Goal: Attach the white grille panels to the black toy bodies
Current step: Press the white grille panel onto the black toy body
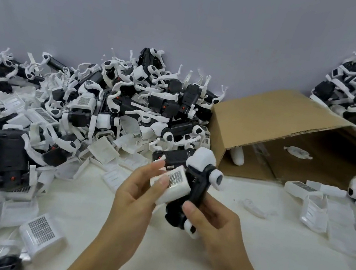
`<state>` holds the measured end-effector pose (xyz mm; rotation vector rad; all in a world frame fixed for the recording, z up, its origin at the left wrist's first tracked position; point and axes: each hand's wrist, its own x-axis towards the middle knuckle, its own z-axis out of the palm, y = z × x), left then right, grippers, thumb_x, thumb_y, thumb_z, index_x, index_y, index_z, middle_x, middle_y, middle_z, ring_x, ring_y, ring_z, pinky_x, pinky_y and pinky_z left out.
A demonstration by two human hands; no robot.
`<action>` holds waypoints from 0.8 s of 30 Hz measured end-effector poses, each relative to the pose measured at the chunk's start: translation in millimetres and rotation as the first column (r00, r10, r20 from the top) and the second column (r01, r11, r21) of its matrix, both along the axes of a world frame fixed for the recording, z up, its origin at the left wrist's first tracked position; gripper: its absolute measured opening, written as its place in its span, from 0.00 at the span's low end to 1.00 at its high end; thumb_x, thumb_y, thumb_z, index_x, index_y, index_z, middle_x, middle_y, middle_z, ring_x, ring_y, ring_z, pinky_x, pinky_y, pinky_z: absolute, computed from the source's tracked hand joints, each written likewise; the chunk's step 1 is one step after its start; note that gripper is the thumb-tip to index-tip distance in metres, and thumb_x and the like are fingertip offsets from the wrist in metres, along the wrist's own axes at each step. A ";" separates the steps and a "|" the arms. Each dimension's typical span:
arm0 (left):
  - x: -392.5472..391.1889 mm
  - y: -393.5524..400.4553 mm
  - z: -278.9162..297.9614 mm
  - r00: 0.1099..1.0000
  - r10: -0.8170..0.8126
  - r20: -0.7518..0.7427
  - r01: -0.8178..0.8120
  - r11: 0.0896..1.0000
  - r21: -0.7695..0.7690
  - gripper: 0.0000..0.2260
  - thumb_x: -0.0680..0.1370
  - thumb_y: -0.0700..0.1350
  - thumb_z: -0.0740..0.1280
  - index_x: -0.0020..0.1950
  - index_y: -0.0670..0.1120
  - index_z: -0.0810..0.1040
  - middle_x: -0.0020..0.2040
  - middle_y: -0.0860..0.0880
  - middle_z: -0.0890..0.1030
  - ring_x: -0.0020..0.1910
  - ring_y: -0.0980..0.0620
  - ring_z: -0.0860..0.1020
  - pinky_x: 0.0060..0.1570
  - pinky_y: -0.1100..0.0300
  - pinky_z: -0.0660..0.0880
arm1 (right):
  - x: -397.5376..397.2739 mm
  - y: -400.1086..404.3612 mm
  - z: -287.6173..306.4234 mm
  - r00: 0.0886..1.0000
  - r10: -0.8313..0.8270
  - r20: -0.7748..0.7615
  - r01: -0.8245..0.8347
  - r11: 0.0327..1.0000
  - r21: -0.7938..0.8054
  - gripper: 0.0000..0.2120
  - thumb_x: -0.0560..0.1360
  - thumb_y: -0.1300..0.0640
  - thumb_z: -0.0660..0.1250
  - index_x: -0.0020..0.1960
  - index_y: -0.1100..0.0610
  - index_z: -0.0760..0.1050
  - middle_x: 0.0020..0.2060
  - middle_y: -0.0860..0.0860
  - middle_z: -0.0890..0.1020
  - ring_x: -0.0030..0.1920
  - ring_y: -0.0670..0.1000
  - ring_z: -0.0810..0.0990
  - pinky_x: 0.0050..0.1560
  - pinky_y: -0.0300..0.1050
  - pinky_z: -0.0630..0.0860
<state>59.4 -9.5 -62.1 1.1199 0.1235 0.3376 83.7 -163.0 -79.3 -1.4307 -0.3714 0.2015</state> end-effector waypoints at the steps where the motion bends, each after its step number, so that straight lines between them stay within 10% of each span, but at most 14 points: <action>1: -0.6 -1.1 -2.6 1.000 0.029 -0.003 -0.028 0.994 0.102 0.15 0.72 0.47 0.72 0.59 0.53 0.83 0.52 0.46 0.86 0.51 0.50 0.84 0.49 0.60 0.80 | -1.3 1.2 0.7 1.000 -0.001 0.024 0.002 1.000 -0.029 0.19 0.69 0.42 0.72 0.59 0.41 0.83 0.51 0.48 0.88 0.52 0.48 0.86 0.51 0.40 0.80; 5: -5.1 -4.2 -5.1 0.995 0.076 0.065 -0.098 0.880 0.466 0.08 0.77 0.53 0.72 0.54 0.63 0.84 0.50 0.55 0.86 0.51 0.55 0.83 0.50 0.60 0.79 | -0.3 2.3 -0.3 0.997 -0.038 0.060 0.040 0.998 -0.041 0.16 0.72 0.46 0.77 0.58 0.37 0.82 0.48 0.47 0.88 0.49 0.49 0.86 0.47 0.40 0.80; 9: -7.2 -7.5 -5.7 0.996 0.048 0.075 -0.077 0.890 0.450 0.14 0.72 0.52 0.76 0.58 0.56 0.85 0.53 0.54 0.86 0.53 0.53 0.84 0.52 0.61 0.79 | 1.1 2.1 -4.3 0.996 -0.027 0.089 0.032 0.998 -0.058 0.15 0.75 0.42 0.69 0.62 0.33 0.79 0.53 0.45 0.87 0.55 0.51 0.85 0.60 0.50 0.80; 13: -5.7 -5.9 -5.2 0.983 0.148 0.109 -0.177 0.917 0.357 0.13 0.69 0.51 0.76 0.53 0.57 0.86 0.48 0.53 0.87 0.49 0.54 0.85 0.48 0.67 0.78 | -3.0 2.8 -3.1 0.993 0.075 0.086 -0.071 0.996 -0.052 0.17 0.82 0.46 0.58 0.69 0.41 0.76 0.59 0.44 0.85 0.61 0.45 0.82 0.56 0.34 0.76; 18: -7.7 -12.0 -7.0 0.962 0.209 0.177 -0.257 0.911 0.322 0.13 0.70 0.55 0.78 0.53 0.59 0.86 0.50 0.53 0.87 0.51 0.56 0.85 0.48 0.69 0.78 | -2.0 2.6 -4.6 0.986 -0.001 0.167 0.008 0.999 -0.038 0.13 0.82 0.47 0.62 0.64 0.37 0.79 0.50 0.47 0.87 0.46 0.48 0.82 0.46 0.36 0.76; 24: -7.1 -14.8 -10.3 0.968 0.171 0.181 -0.231 0.890 0.394 0.12 0.71 0.49 0.76 0.53 0.59 0.85 0.51 0.53 0.86 0.52 0.51 0.84 0.54 0.61 0.79 | -0.1 2.6 -9.4 0.984 0.014 0.180 -0.009 1.000 -0.030 0.16 0.81 0.50 0.64 0.68 0.44 0.77 0.56 0.43 0.86 0.56 0.44 0.84 0.52 0.32 0.76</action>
